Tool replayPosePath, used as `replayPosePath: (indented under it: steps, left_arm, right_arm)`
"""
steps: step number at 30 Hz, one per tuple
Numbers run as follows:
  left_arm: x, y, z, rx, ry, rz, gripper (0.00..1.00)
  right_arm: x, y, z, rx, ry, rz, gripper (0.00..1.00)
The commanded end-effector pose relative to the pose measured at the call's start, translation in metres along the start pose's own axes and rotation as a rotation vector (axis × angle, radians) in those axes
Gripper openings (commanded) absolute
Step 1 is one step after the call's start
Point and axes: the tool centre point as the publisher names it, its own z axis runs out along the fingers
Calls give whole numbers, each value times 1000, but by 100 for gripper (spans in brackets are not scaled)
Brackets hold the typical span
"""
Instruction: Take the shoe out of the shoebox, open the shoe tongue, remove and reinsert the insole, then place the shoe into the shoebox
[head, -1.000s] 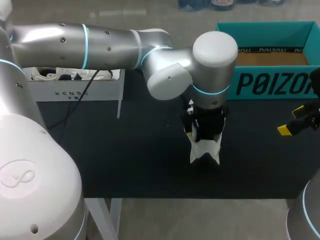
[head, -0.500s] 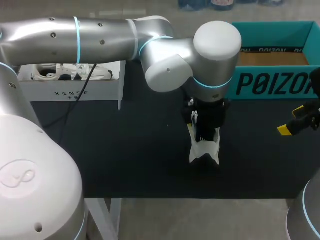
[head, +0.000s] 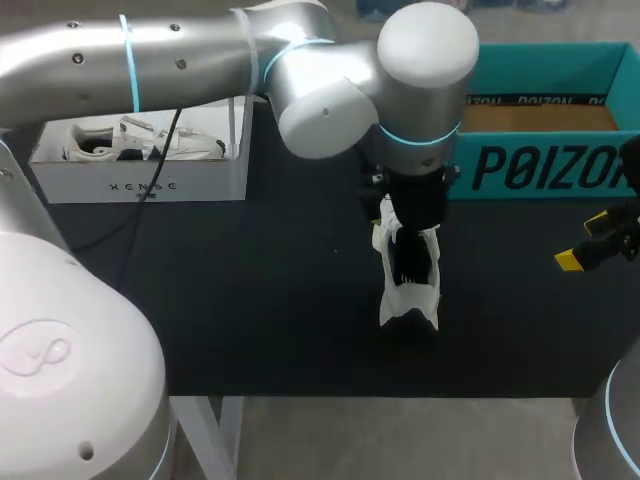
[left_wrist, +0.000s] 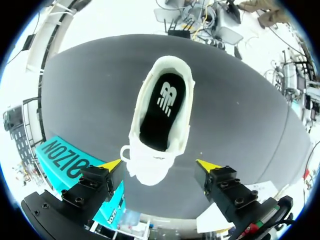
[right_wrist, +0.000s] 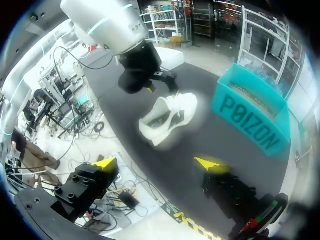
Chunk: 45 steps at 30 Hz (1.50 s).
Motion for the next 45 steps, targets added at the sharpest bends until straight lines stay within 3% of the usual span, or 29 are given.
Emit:
replayPosePath:
  steps: [1,8,22,32,38,44,45]
  left_arm:
    - [6,12,10,51,-7,0,0]
    - [1,16,23,74,-2,0,0]
    - [6,-14,32,117,19,11,0]
    - [30,-14,-4,120,-16,-190,0]
    - [45,-25,-16,205,-29,-309,0]
    - [52,-49,-16,294,45,-371,0]
    - [51,-53,-15,305,52,-395,100]
  right_arm:
    - [3,-4,-1,-5,-7,1,100]
    - [3,-4,-1,-5,-7,1,100]
    - [3,-4,-1,-5,-7,1,100]
    - [3,-4,-1,-5,-7,1,100]
    - [3,-4,-1,-5,-7,1,100]
    - [3,-4,-1,-5,-7,1,100]
    - [3,-4,-1,-5,-7,1,100]
